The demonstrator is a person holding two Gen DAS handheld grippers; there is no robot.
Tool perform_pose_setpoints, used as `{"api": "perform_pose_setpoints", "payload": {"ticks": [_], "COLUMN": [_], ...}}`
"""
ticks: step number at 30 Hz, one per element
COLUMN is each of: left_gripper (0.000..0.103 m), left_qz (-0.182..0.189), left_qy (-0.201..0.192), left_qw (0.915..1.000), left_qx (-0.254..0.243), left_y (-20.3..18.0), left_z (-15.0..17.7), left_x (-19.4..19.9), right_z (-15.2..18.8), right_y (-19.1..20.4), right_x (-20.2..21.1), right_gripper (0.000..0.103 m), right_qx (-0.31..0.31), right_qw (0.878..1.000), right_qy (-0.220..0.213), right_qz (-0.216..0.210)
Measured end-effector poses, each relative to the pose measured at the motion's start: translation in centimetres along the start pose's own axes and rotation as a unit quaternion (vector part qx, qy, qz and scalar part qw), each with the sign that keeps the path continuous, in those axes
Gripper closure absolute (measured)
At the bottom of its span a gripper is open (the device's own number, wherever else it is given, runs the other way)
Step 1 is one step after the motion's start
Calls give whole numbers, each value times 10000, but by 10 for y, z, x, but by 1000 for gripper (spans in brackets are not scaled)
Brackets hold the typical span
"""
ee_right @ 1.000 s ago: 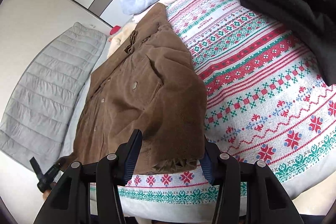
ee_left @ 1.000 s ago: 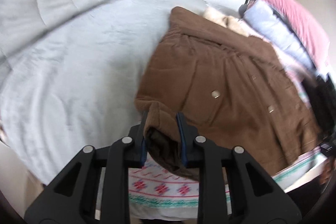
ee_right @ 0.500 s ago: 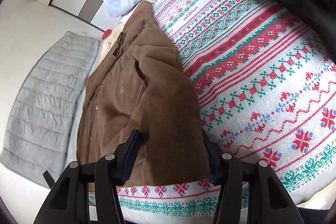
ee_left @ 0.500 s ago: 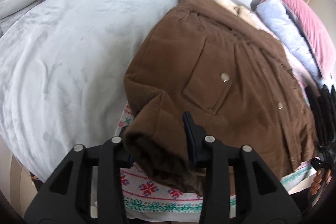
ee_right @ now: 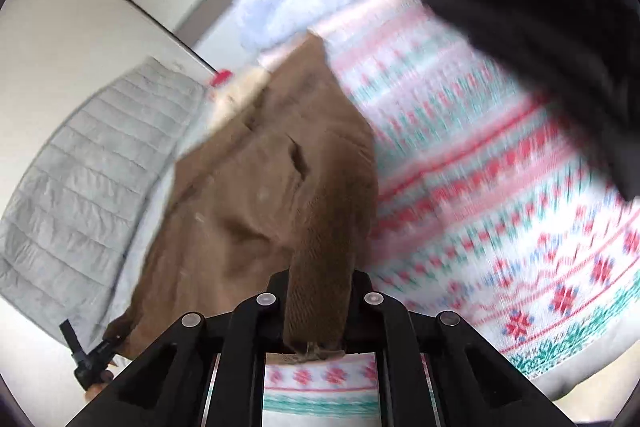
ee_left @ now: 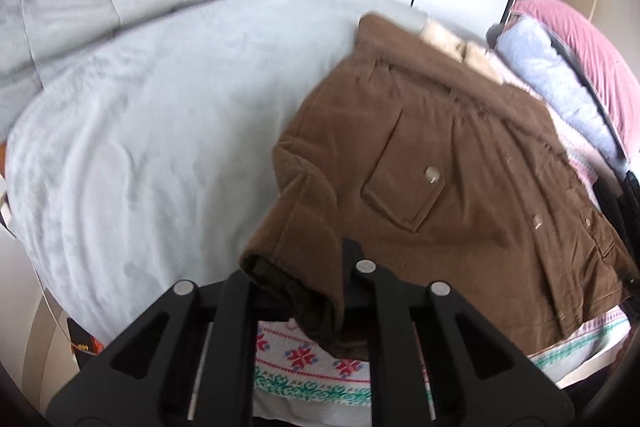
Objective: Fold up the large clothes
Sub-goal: 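Lift the hem with both grippers and fold it toward the collar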
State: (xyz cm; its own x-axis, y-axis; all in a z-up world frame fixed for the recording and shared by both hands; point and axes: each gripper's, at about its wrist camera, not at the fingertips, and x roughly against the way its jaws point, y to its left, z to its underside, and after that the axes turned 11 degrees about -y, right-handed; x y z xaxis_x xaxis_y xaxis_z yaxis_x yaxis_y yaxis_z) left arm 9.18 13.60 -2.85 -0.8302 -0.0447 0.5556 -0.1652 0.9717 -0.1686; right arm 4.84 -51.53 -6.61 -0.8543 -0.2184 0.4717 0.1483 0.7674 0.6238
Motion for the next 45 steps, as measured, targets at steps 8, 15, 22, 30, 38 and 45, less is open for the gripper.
{"api": "perform_pose_setpoints", "payload": {"ticks": [8, 15, 22, 30, 38, 45], "left_gripper": [91, 91, 91, 91, 91, 91], "left_qz": [152, 304, 465, 645, 850, 941], "left_qy": [73, 133, 208, 250, 310, 527], "left_qw": [9993, 9932, 9890, 9914, 9956, 9939], "left_qx": [339, 1115, 1387, 1107, 248, 227], "left_y": [2, 5, -4, -16, -31, -18], "left_z": [-20, -42, -78, -115, -114, -111], "left_x": [1, 4, -4, -20, -32, -46], "right_z": [-9, -20, -47, -80, -108, -111], "right_y": [17, 6, 27, 14, 39, 39], "right_x": [12, 1, -3, -32, -74, -74], "right_gripper": [93, 94, 94, 94, 94, 94], "right_qx": [-640, -622, -873, -1397, -825, -756], "right_qw": [9977, 9980, 9937, 9852, 9889, 9882], "right_qy": [146, -3, -230, -12, 870, 986], "right_qz": [-151, 59, -669, -997, -872, -892]}}
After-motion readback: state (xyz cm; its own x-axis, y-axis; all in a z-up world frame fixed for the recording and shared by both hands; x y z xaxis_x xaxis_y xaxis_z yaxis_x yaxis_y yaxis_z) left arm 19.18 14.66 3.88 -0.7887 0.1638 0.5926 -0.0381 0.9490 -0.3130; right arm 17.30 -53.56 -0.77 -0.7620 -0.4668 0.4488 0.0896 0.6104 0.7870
